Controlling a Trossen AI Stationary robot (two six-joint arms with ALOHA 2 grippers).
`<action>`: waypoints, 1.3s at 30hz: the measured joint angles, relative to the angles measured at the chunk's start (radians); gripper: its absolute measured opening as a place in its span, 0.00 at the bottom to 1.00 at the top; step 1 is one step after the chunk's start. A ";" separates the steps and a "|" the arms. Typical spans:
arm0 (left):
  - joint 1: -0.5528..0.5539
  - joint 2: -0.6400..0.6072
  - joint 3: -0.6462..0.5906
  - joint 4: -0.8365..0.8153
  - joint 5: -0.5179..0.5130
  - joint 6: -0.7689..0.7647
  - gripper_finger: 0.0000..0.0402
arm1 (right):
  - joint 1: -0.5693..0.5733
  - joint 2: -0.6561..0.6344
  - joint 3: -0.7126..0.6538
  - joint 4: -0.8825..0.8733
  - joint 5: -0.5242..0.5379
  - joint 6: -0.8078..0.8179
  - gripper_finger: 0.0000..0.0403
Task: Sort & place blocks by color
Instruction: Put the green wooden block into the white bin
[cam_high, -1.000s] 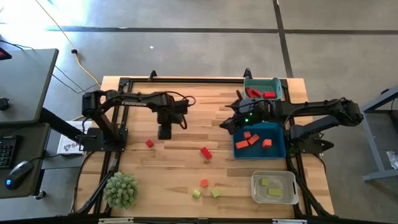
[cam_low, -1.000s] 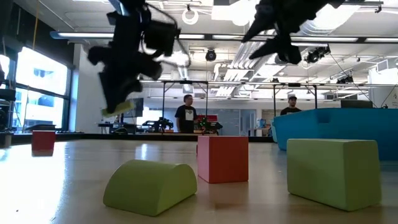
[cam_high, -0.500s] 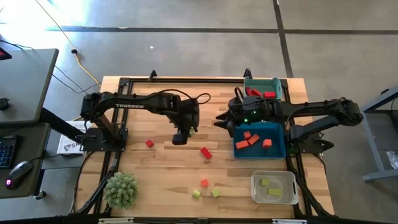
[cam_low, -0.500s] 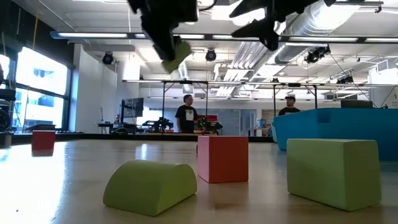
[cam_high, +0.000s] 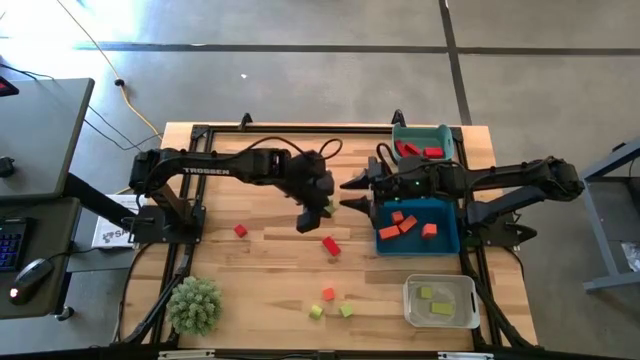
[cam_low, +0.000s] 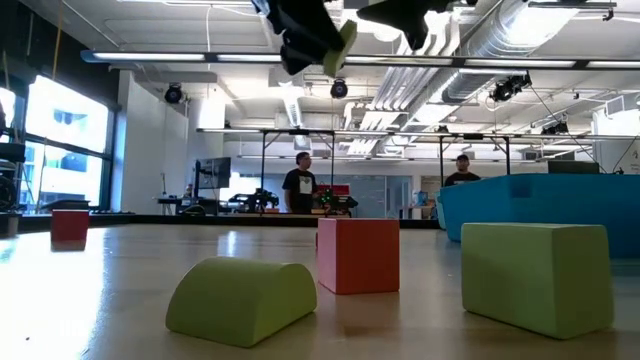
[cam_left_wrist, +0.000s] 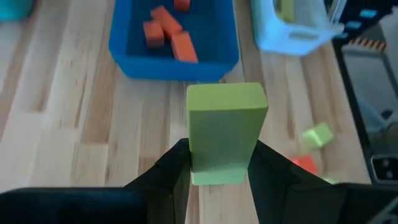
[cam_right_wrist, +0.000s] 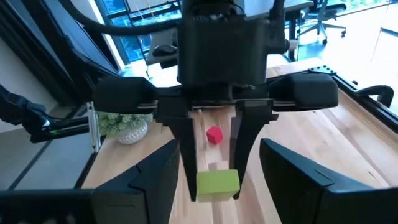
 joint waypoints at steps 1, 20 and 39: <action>0.000 0.000 0.000 0.016 0.000 -0.007 0.27 | 0.000 0.000 0.000 0.000 0.000 0.000 0.52; 0.000 0.000 0.000 0.219 -0.003 -0.038 0.26 | 0.000 0.000 0.000 -0.007 -0.005 0.003 0.52; 0.001 0.001 -0.002 0.271 -0.010 -0.041 0.28 | 0.000 -0.004 0.003 -0.049 -0.002 0.022 0.27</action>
